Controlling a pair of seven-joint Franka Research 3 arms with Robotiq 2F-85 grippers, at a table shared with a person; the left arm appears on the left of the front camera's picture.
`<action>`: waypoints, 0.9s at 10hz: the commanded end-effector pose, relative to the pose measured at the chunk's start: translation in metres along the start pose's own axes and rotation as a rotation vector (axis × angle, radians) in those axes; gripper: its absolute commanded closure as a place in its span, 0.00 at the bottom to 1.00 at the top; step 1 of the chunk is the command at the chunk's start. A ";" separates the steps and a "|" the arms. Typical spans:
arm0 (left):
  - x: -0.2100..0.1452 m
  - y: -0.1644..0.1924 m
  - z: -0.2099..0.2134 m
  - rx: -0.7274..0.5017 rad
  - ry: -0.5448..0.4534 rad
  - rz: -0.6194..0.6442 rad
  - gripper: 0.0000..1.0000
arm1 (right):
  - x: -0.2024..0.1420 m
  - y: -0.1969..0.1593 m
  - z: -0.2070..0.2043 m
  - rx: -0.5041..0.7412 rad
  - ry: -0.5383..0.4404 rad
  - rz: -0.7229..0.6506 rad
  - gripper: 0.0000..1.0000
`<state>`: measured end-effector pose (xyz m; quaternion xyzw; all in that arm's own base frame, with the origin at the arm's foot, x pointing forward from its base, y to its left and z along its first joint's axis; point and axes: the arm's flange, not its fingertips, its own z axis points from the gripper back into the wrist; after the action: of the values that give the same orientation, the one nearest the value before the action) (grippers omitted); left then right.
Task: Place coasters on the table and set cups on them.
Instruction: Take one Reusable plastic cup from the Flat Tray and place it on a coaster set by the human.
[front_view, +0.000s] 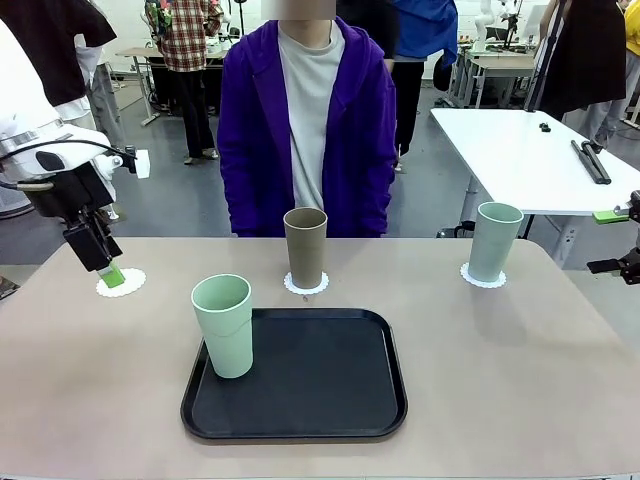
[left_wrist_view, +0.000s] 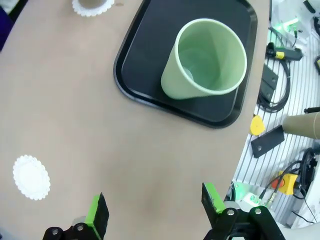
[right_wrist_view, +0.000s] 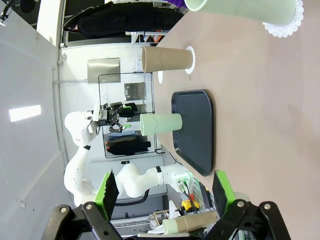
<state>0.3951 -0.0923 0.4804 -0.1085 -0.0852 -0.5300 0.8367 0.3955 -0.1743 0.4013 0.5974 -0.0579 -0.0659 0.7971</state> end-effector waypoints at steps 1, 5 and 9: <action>-0.012 0.018 -0.019 -0.049 -0.248 -0.090 0.00 | -0.001 0.001 -0.001 0.000 -0.005 -0.005 0.00; -0.034 0.056 -0.051 -0.162 -0.608 -0.394 0.00 | -0.001 0.001 -0.001 0.000 -0.005 -0.005 0.00; -0.048 0.080 -0.092 -0.315 -0.816 -0.452 0.00 | -0.001 0.001 -0.001 0.000 -0.005 -0.005 0.00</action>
<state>0.4326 -0.0466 0.3819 -0.3998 -0.3547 -0.6209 0.5734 0.3955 -0.1742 0.4013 0.5974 -0.0578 -0.0659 0.7971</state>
